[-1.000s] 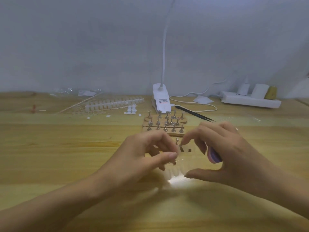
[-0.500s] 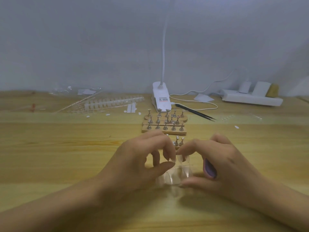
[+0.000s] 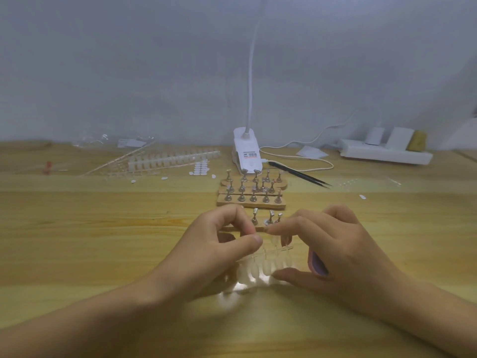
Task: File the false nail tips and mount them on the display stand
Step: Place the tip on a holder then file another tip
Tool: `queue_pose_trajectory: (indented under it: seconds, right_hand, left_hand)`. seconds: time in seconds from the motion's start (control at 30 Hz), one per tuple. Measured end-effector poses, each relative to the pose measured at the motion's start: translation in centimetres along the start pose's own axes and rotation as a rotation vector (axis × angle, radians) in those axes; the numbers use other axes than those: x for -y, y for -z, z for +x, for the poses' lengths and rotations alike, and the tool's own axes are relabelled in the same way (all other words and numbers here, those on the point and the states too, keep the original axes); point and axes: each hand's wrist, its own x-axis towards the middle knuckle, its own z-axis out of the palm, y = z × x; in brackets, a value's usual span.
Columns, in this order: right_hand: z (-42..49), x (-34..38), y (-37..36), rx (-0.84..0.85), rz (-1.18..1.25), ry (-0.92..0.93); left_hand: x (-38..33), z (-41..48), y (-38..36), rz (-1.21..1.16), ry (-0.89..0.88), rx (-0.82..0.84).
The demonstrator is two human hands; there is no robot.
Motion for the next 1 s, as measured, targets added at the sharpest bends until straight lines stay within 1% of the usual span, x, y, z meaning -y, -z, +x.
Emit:
queue_pose_trajectory:
  seconds: [0.1, 0.2, 0.27, 0.37, 0.43, 0.5, 0.6, 0.67, 0.73, 0.8, 0.83, 0.9, 1.0]
  right_hand:
    - [0.0, -0.3, 0.4, -0.054, -0.08, 0.088]
    - [0.0, -0.8, 0.7, -0.091, -0.264, 0.212]
    - [-0.1, -1.3, 1.0, -0.098, -0.289, 0.229]
    - [-0.2, -3.1, 1.9, -0.057, -0.108, 0.114]
    - [-0.6, -5.3, 2.7, 0.018, 0.025, -0.009]
    - [-1.2, -7.4, 3.5, 0.087, 0.085, -0.153]
    - [-2.3, -9.9, 3.7, 0.199, 0.078, -0.358]
    - [-2.7, -10.6, 3.5, 0.295, 0.046, -0.421]
    - [-2.5, -10.5, 3.5, 0.296, 0.103, -0.493]
    - [-1.8, -9.4, 3.4, 0.25, 0.269, -0.54]
    - [-1.3, -8.4, 3.3, 0.261, 0.355, -0.541]
    - [-0.4, -6.1, 2.7, 0.343, 0.476, -0.508]
    - [0.8, -3.0, 1.7, 0.439, 0.58, -0.457]
  left_hand:
    - [-0.3, -0.1, -0.2, -0.056, 0.023, -0.008]
    - [-0.2, 0.1, -0.2, -0.097, 0.033, -0.006]
    - [-0.2, 0.0, 0.0, -0.094, 0.008, -0.004]
    - [-0.2, -0.3, 0.1, 0.011, -0.159, 0.015]
    - [0.0, -0.3, 0.3, 0.046, -0.231, 0.026]
    - [0.2, -0.1, 0.5, 0.063, -0.257, 0.025]
    - [0.4, 0.2, 0.8, 0.054, -0.261, 0.043]
    - [0.4, 0.4, 0.9, 0.019, -0.258, 0.07]
    - [0.5, 0.7, 1.0, -0.006, -0.254, 0.095]
    - [0.7, 0.9, 1.1, -0.002, -0.263, 0.108]
    - [0.7, 1.0, 1.1, 0.002, -0.265, 0.108]
    - [0.7, 1.0, 1.0, -0.008, -0.247, 0.097]
    - [0.5, 1.1, 0.8, -0.029, -0.201, 0.087]
